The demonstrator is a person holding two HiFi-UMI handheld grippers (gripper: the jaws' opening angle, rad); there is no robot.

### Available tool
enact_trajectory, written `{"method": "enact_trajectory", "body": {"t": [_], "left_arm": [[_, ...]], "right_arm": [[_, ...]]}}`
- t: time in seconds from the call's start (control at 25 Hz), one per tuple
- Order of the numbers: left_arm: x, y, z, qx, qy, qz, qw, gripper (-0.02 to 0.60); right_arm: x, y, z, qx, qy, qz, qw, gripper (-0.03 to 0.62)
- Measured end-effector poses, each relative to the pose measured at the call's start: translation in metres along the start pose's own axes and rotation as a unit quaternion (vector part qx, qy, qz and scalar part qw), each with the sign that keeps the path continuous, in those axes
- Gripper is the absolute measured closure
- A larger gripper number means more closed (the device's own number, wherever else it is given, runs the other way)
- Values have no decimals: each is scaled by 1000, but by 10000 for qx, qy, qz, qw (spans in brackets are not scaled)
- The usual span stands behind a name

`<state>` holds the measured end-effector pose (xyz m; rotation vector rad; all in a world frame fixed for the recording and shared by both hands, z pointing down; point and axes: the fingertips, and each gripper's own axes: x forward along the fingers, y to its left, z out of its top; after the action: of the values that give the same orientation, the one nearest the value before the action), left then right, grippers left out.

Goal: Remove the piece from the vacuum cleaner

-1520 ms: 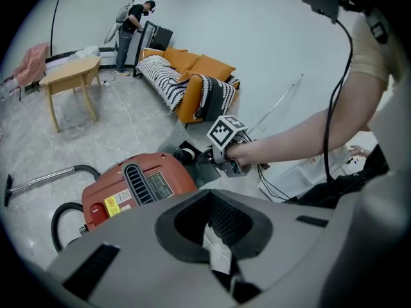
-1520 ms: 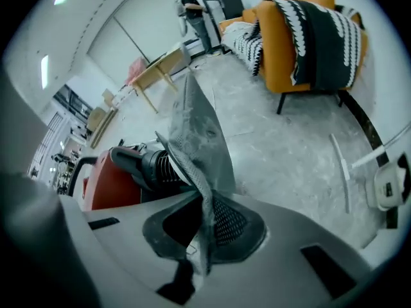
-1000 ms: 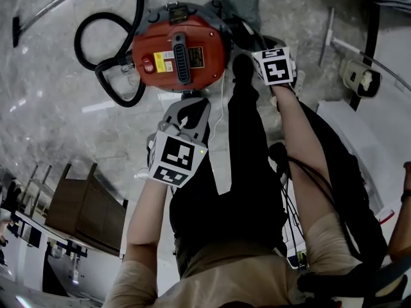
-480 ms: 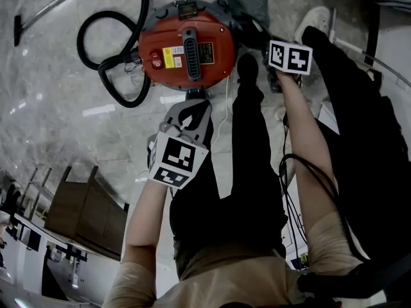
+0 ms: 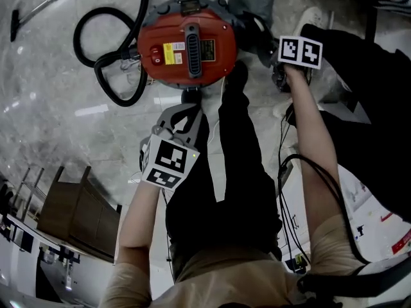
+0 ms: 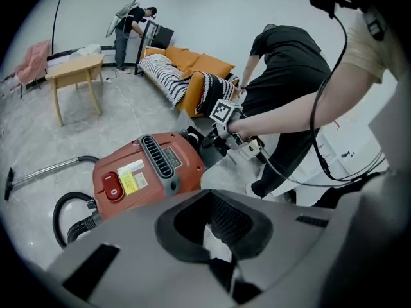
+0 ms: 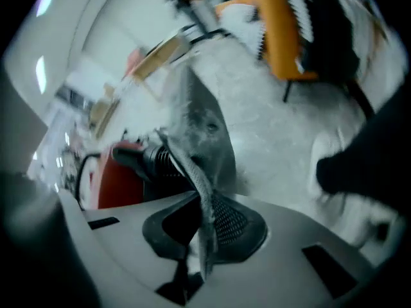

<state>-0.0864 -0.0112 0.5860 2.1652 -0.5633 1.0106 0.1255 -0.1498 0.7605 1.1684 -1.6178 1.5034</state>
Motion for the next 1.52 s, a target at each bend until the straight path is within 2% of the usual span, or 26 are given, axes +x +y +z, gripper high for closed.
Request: {"method": "enact_trajectory", "body": {"t": [0.04,0.08,0.12,0.16,0.2,0.28,0.32,0.48,0.64,0.76,0.84,0.92,1.0,1.04,1.08,1.2,1.52], "left_arm": [[2,-1,0,-4,17,-4,10000,578],[5,-2,0,-10,26,-4,10000,578],[7,-3,1,-26,20,-7,10000,578],[9,-5,3,-51,0,-15,10000,578],[9,-7,6,-77,-26,-26,10000,578],[9,-9,9,-118,-62,-49,9999,578],[9,-9,9,-132,-66,-51,9999,578],[8,-4,3,-200,-54,5,9998,578],[6,-3,-2,-265,-41,68,9996,578],[5,-5,-1,-305,-99,70,9995,578],[4,-5,-1,-321,-119,90,9994,578],[3,-5,-2,-349,-138,120,9992,578],[1,-4,-3,-368,-154,146,9991,578],[1,-3,-4,-374,-152,152,9991,578],[1,-4,-6,-379,-143,152,9991,578],[3,-6,-8,-384,-107,125,9991,578],[12,-13,5,-333,-168,41,9993,578]], "right_arm": [[-2,2,0,-923,239,-325,9949,568],[-3,5,1,-1674,403,-589,9833,566],[-4,8,3,-2184,476,-737,9719,565],[-6,13,7,-2442,477,-757,9656,564],[-7,19,10,-2498,457,-679,9648,538],[-10,29,13,-2344,429,-450,9701,452],[-11,33,15,-2264,380,-374,9726,439],[-18,43,41,-1885,-160,-186,9818,439],[-7,38,51,-1650,-18,-261,9860,442],[-7,37,51,-1367,-78,-129,9905,474],[-7,34,52,-869,-262,19,9959,476],[-9,28,53,-31,-540,228,9983,476],[-12,21,56,828,-812,455,9922,505],[-13,19,56,1039,-871,526,9894,520],[-13,18,57,1038,-868,540,9893,522],[-12,22,57,571,-692,433,9950,530],[-12,23,58,228,-743,418,9961,531]]}}
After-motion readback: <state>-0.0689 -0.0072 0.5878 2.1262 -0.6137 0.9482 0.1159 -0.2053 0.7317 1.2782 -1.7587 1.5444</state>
